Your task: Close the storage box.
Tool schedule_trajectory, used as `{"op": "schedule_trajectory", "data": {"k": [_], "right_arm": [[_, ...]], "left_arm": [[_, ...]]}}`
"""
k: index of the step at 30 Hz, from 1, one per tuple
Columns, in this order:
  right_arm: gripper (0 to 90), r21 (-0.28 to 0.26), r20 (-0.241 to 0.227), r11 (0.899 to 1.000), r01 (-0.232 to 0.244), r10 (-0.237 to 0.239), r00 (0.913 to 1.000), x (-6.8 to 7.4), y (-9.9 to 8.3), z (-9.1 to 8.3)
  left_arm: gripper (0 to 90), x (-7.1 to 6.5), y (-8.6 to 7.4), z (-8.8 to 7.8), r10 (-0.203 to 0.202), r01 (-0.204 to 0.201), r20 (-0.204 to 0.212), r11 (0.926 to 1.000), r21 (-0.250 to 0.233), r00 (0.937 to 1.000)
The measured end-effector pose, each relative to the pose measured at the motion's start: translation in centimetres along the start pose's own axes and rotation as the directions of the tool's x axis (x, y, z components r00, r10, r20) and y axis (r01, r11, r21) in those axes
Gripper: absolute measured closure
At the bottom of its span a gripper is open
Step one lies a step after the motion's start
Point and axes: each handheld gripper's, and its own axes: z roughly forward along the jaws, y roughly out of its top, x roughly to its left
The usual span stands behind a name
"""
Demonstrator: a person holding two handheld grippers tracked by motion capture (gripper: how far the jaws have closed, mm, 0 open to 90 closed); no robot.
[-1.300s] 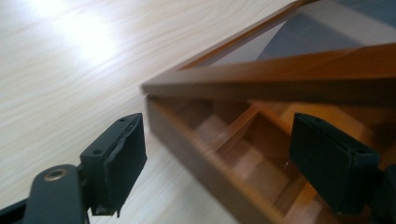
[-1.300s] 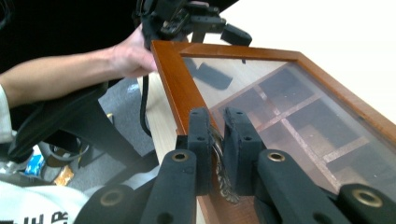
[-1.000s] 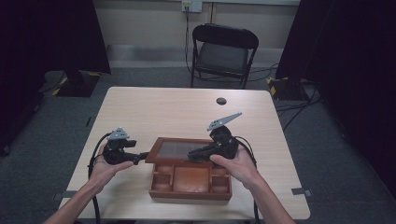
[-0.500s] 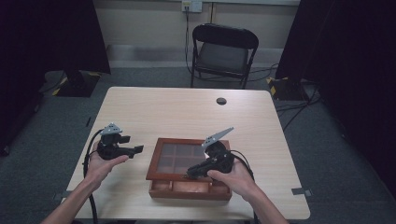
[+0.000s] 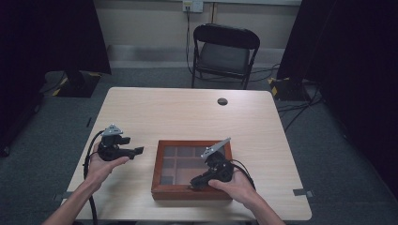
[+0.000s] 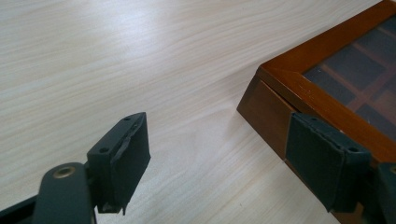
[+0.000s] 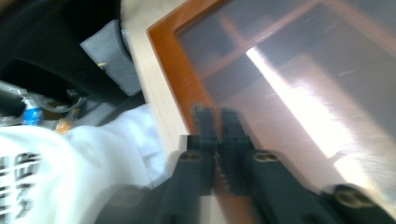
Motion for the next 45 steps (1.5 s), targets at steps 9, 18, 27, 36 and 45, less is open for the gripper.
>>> {"op": "schedule_trajectory", "data": {"k": [9, 18, 27, 36, 45], "right_arm": [[82.4, -0.081, 0.013, 0.997, 0.011, -0.01, 0.9999, -0.1, -0.1, -0.8], [68.9, -0.23, 0.128, 0.971, -0.067, 0.099, 0.9869, -2.6, -0.7, -3.8], [43.1, -0.359, 0.285, 0.925, -0.125, 0.237, 0.9287, -5.5, -2.5, -7.6], [23.5, -0.388, 0.405, 0.895, -0.22, 0.381, 0.8312, -8.9, -6.8, -9.5], [14.9, -0.439, 0.488, 0.826, -0.354, 0.55, 0.6771, -12.2, -10.3, -10.4]], "left_arm": [[21.5, 0.6, -0.2, 0.0, -0.022, 0.022, -0.017, 0.9998, 0.0, 0.9996], [20.6, 0.8, -0.4, 0.2, -0.033, 0.033, -0.018, 0.9994, 0.011, 0.9993], [17.9, 1.3, -0.6, 0.1, -0.049, 0.05, -0.031, 0.9986, 0.02, 0.9983], [18.3, 1.6, -0.9, 0.3, -0.064, 0.068, -0.072, 0.9958, 0.062, 0.9954], [16.2, 2.8, -2.4, 1.4, -0.031, 0.052, -0.143, 0.9886, 0.141, 0.9892]]}}
